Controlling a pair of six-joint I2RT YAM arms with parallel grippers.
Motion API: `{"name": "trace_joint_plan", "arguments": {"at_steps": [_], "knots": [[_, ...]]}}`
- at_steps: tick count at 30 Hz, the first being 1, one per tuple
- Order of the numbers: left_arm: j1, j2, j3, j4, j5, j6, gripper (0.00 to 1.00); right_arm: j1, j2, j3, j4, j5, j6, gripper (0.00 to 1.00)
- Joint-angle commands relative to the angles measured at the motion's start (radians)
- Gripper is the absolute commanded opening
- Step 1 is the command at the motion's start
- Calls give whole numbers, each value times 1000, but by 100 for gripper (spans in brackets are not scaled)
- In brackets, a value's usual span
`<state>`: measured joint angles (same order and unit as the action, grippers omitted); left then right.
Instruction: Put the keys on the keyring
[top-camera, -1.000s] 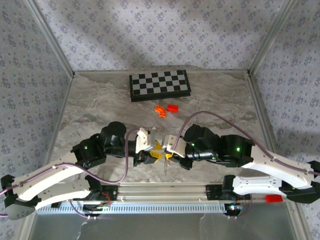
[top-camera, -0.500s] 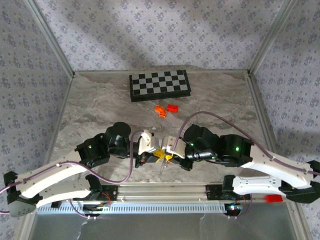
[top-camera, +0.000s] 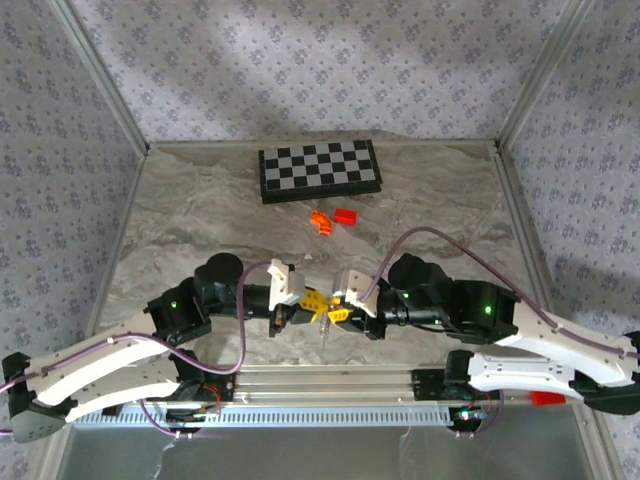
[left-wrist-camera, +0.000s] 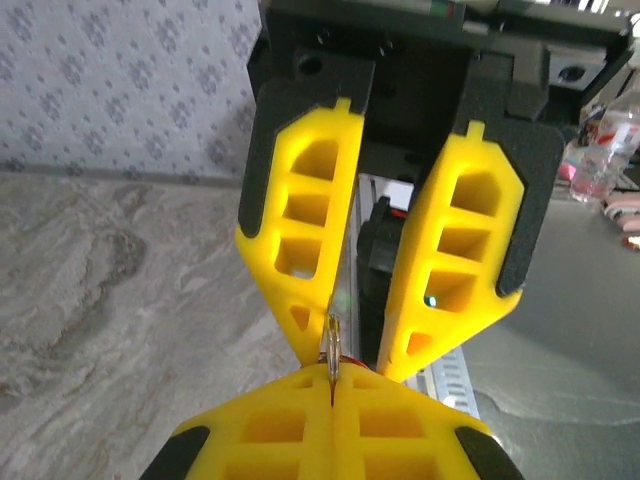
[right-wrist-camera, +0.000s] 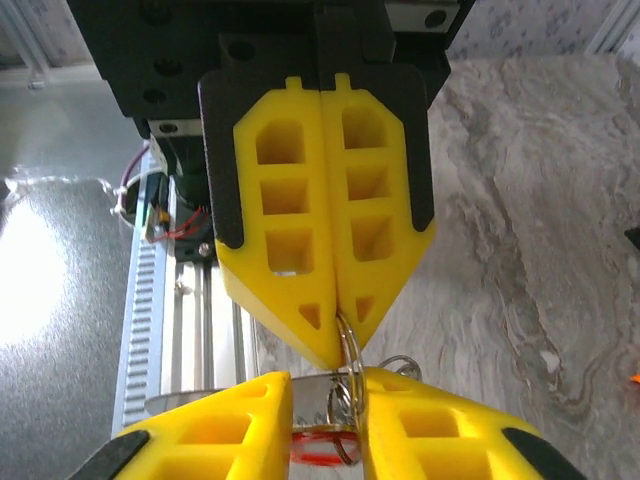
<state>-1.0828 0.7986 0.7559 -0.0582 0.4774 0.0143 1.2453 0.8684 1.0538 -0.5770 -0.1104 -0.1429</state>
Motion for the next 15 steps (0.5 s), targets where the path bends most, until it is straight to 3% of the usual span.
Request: {"name": "trace_joint_plan", "arguments": {"at_steps": [1, 10, 15], "knots": [[-3, -37, -17, 151, 11, -41, 0, -2, -20, -35, 131, -28, 30, 27], [-3, -78, -72, 291, 76, -83, 0, -9, -112, -121, 294, -72, 28, 25], [-3, -73, -79, 318, 97, -98, 0, -10, -118, -127, 302, -74, 28, 16]]}}
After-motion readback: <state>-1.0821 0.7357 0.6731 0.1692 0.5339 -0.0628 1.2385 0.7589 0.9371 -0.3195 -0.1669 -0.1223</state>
